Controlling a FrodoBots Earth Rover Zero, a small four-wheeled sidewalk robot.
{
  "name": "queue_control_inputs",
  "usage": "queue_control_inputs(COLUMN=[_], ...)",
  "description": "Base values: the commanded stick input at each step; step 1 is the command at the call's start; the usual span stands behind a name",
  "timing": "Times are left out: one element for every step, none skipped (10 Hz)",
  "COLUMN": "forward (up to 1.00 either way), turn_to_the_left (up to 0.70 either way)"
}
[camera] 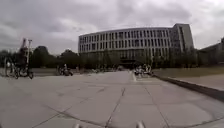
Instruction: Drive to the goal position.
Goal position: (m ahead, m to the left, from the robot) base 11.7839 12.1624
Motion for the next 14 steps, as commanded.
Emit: queue_control_inputs(forward=[0.45,0.45,0.45,0.45,0.45,0.45,0.45,0.45,0.45,0.45,0.45,0.45,0.45,0.45], turn_to_the_left=[0.00,0.00,0.00,0.00,0.00,0.00,0.00,0.00,0.00,0.00,0.00,0.00,0.00,0.00])
